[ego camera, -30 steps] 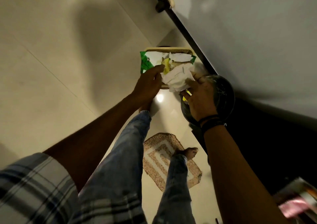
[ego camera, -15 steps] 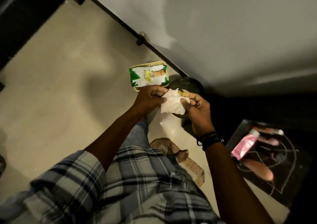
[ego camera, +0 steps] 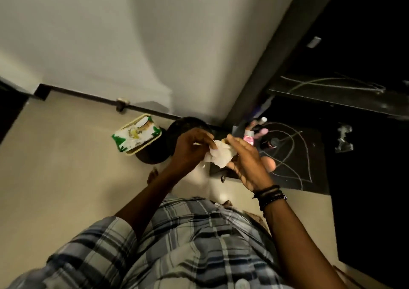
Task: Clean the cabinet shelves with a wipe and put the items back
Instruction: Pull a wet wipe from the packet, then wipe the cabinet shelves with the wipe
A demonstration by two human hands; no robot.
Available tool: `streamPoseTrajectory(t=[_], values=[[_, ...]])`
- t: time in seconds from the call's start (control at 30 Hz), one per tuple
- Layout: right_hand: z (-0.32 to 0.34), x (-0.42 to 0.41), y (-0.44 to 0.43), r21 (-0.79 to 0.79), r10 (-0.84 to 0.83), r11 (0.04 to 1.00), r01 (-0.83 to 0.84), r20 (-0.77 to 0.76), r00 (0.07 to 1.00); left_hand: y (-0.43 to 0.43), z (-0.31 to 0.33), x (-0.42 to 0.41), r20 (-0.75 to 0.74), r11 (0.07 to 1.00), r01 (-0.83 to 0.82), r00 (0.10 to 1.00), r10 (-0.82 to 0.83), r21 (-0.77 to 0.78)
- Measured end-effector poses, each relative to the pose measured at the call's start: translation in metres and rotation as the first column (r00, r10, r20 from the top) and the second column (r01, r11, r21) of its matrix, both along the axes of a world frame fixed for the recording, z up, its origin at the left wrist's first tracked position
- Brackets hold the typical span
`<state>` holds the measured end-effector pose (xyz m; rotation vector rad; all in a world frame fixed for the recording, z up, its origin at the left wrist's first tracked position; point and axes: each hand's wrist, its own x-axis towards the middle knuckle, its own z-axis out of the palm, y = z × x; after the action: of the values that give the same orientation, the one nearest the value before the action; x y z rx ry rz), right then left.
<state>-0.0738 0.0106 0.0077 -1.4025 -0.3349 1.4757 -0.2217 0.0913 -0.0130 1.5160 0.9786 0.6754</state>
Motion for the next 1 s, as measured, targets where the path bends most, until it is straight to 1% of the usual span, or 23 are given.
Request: streamPoseTrajectory(t=[0.1, 0.17, 0.23, 0.27, 0.33, 0.4, 0.43, 0.53, 0.57, 0.67, 0.73, 0.77, 0.83, 0.87, 0.9, 0.97, 1.0], values=[[-0.001, 0.033, -0.027, 0.048, 0.001, 0.999, -0.007, 0.123, 0.992, -0.017, 0.006, 0.037, -0.031, 0.994, 0.061, 0.998, -0.058, 0.095], [-0.002, 0.057, -0.044, 0.066, -0.026, 0.998, 0.015, 0.166, 0.986, -0.032, 0.011, 0.062, -0.010, 0.992, 0.083, 0.997, -0.082, 0.095], [-0.002, 0.079, -0.062, 0.099, -0.067, 0.994, 0.047, 0.207, 0.976, -0.048, 0.017, 0.087, 0.021, 0.993, 0.099, 0.995, -0.101, 0.063], [-0.002, 0.090, -0.070, 0.114, -0.095, 0.991, 0.070, 0.229, 0.969, -0.055, 0.018, 0.098, 0.066, 0.993, 0.111, 0.991, -0.113, 0.030], [0.000, 0.106, -0.084, 0.143, -0.149, 0.983, 0.115, 0.258, 0.955, -0.065, 0.016, 0.116, 0.155, 0.986, 0.141, 0.980, -0.126, -0.092], [0.001, 0.116, -0.094, 0.164, -0.182, 0.977, 0.140, 0.286, 0.941, -0.071, 0.015, 0.130, 0.157, 0.966, 0.178, 0.976, -0.150, -0.187], [0.000, 0.121, -0.099, 0.170, -0.196, 0.974, 0.149, 0.306, 0.932, -0.074, 0.015, 0.136, 0.108, 0.966, 0.195, 0.978, -0.178, -0.168], [-0.004, 0.132, -0.112, 0.193, -0.178, 0.975, 0.113, 0.364, 0.914, -0.081, 0.015, 0.153, -0.032, 0.967, 0.256, 0.966, -0.256, -0.015], [-0.005, 0.136, -0.116, 0.207, -0.146, 0.976, 0.067, 0.392, 0.908, -0.081, 0.014, 0.157, -0.045, 0.965, 0.262, 0.964, -0.261, 0.015], [-0.004, 0.146, -0.123, 0.235, -0.075, 0.970, -0.065, 0.545, 0.835, -0.078, 0.016, 0.167, -0.033, 0.945, 0.315, 0.949, -0.313, 0.088], [-0.003, 0.153, -0.124, 0.255, -0.111, 0.966, -0.048, 0.571, 0.813, -0.078, 0.019, 0.176, -0.055, 0.927, 0.350, 0.937, -0.345, 0.138], [-0.005, 0.158, -0.123, 0.263, -0.145, 0.965, -0.019, 0.590, 0.794, -0.078, 0.022, 0.181, -0.083, 0.909, 0.365, 0.931, -0.356, 0.201], [-0.017, 0.171, -0.123, 0.260, -0.218, 0.964, 0.051, 0.667, 0.712, -0.075, 0.032, 0.192, -0.162, 0.837, 0.403, 0.915, -0.369, 0.371], [-0.025, 0.179, -0.122, 0.256, -0.276, 0.958, 0.133, 0.677, 0.682, -0.072, 0.040, 0.199, -0.206, 0.781, 0.429, 0.903, -0.377, 0.454], [-0.033, 0.188, -0.122, 0.240, -0.347, 0.938, 0.251, 0.668, 0.659, -0.066, 0.050, 0.208, -0.258, 0.711, 0.466, 0.884, -0.389, 0.526], [-0.045, 0.203, -0.121, 0.192, -0.452, 0.872, 0.450, 0.665, 0.594, -0.051, 0.073, 0.230, -0.389, 0.525, 0.543, 0.839, -0.381, 0.655], [-0.049, 0.209, -0.121, 0.177, -0.458, 0.856, 0.486, 0.696, 0.553, -0.042, 0.083, 0.243, -0.461, 0.406, 0.581, 0.811, -0.361, 0.705]])
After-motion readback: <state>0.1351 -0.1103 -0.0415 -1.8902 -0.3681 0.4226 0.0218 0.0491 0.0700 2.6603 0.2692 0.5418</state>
